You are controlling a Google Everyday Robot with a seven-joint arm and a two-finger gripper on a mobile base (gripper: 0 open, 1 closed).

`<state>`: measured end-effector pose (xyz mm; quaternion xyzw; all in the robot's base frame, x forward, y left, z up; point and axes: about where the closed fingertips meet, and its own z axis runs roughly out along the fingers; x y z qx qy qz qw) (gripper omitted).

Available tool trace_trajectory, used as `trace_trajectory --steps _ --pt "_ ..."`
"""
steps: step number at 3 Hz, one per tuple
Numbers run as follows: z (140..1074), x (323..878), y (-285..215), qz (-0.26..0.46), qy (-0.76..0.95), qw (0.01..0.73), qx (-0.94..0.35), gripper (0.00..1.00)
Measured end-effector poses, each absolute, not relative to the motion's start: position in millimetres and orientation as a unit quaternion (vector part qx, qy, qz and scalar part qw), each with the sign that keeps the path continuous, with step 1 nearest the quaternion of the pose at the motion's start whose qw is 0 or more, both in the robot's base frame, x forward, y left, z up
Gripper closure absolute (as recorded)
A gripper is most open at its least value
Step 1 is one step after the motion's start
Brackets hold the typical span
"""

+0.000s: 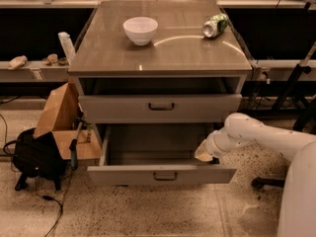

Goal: Open middle drawer

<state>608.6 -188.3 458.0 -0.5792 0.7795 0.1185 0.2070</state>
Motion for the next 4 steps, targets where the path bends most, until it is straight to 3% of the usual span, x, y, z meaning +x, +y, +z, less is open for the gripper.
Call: trace_trajectory --steps 4 --pt "437.0 541.6 -219.8 0.194 0.775 0.156 -0.582 1.0"
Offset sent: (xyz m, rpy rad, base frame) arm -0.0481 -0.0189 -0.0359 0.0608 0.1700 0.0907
